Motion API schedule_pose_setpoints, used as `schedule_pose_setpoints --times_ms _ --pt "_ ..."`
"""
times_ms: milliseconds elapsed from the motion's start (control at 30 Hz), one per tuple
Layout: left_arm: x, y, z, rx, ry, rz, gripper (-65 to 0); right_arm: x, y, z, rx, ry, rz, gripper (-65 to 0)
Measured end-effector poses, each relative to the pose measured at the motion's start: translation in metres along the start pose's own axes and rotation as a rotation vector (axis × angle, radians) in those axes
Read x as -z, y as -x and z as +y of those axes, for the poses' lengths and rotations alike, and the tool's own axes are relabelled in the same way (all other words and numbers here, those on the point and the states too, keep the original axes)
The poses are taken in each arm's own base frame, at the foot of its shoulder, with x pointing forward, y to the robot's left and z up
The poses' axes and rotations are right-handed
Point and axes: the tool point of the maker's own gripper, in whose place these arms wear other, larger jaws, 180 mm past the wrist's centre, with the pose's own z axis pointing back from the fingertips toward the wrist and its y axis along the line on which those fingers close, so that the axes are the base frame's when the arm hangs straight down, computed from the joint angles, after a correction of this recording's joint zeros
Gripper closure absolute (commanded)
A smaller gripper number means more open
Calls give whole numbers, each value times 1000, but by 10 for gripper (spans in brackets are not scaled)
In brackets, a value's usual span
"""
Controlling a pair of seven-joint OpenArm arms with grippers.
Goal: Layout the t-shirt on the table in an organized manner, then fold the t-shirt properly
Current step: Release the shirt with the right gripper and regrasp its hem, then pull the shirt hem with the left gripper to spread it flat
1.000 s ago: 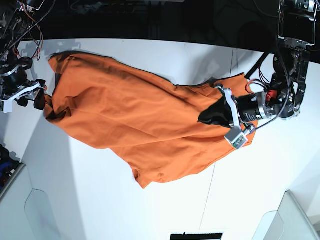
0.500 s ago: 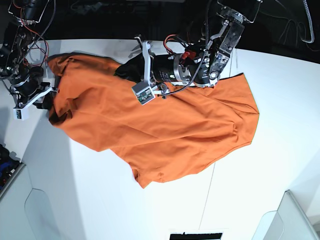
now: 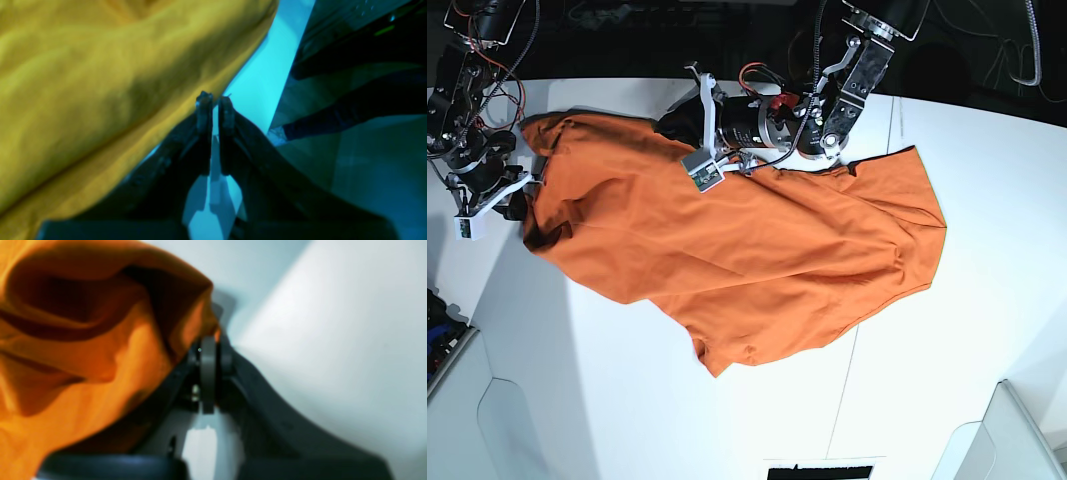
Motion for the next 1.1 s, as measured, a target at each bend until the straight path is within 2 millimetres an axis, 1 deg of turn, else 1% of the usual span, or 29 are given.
schedule_pose_setpoints --times_ms 100,200,267,367,433,467,533,567,600,633,800,900,933,1000,1067,1100 --pt "-8 14 11 6 -30 36 -41 0 -4 -2 -11 8 -18 0" --pt "-23 20 27 -8 -62 32 -41 -4 -16 -13 -38 27 -42 0" --pt "-33 24 37 -16 -85 27 -41 -6 -34 -25 -66 49 -66 0" --pt "-47 32 46 -32 -96 33 -41 -11 -76 -37 -98 72 -142 0" --pt "-53 36 50 -33 -99 41 -41 -14 -100 -43 -115 84 -187 0" --pt "-55 38 51 -34 -100 43 -41 -15 -110 -44 -119 88 -204 -32" --pt "-58 42 51 -41 -99 47 -41 -16 -119 -46 -127 96 -204 -258" --pt "-58 42 51 -41 -100 47 -41 -16 -123 -46 -125 96 -211 -353" --pt "-58 42 51 -40 -100 47 -41 -16 -125 -45 -117 90 -213 -410" --pt "-58 42 51 -40 -99 48 -41 -16 -126 -43 -101 77 -215 -429" --pt "-60 44 52 -39 -101 54 -41 -13 -112 -30 1 -8 -146 -428" --pt "-68 45 57 -47 -107 52 -41 -10 -108 -11 68 -89 -140 -428" --pt "-73 44 60 -61 -112 43 -41 -8 -104 -3 69 -121 -129 -428" --pt "-90 44 72 -80 -143 39 -41 -4 -97 20 102 -201 -111 -428" --pt "-114 43 92 -92 -214 38 -41 0 -91 45 135 -281 -113 -428" --pt "-127 38 101 -93 -245 25 -41 2 -88 55 151 -307 -110 -427"
